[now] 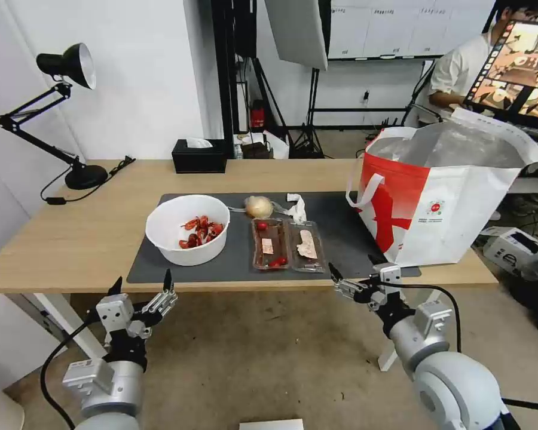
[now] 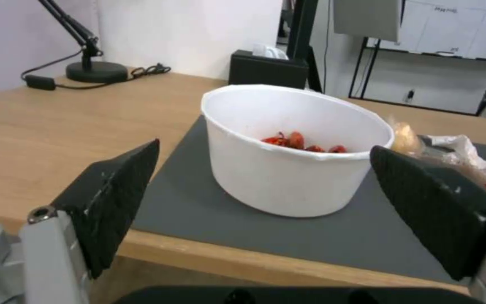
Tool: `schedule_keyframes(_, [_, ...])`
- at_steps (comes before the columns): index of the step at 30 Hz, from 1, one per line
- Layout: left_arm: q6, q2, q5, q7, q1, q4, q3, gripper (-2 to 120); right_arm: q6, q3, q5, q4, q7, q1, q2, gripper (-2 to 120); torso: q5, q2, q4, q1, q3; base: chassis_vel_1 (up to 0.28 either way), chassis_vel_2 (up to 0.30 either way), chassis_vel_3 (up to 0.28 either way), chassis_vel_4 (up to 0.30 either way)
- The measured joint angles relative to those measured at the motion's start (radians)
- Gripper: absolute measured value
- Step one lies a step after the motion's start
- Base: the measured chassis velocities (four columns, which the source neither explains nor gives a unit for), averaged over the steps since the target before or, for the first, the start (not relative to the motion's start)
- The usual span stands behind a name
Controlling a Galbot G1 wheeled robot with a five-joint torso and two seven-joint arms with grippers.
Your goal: Pick up the trash from the table and place it into the takeout bag.
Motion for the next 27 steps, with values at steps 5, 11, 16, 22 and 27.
schedule_keyframes(5, [-0.005,0.043,-0.024,0.003,-0.022,0.022,-0.002,100,0.076,-0.002,0.513,0.009,0.296,0.077,0.036,100,0.0000,0.000,0.0000,0.000,0.000,0.000,0.000,0.000,0.000])
schedule_keyframes(11, [0.003,0.067,-0.035,0.003,-0.030,0.042,-0.017,100,0.164,-0.036,0.832,-0.030,0.459,0.114,0.084,100,0.0000,0.000,-0.0001,0.000,0.000,0.000,0.000,0.000,0.000])
schedule_keyframes(16, [0.014,0.067,-0.027,0.003,-0.022,0.055,-0.020,100,0.165,-0.074,0.865,-0.063,0.491,0.141,0.121,100,0.0000,0.000,0.0001,0.000,0.000,0.000,0.000,0.000,0.000])
schedule_keyframes(22, [0.014,0.061,-0.019,0.003,-0.018,0.070,-0.022,100,0.166,-0.114,0.864,-0.119,0.503,0.188,0.167,100,0.0000,0.000,0.0000,0.000,0.000,0.000,0.000,0.000,0.000])
schedule_keyframes(27, [0.014,0.060,-0.019,0.002,-0.014,0.071,-0.028,100,0.167,-0.135,0.850,-0.153,0.509,0.217,0.190,100,0.0000,0.000,0.0000,0.000,0.000,0.000,0.000,0.000,0.000])
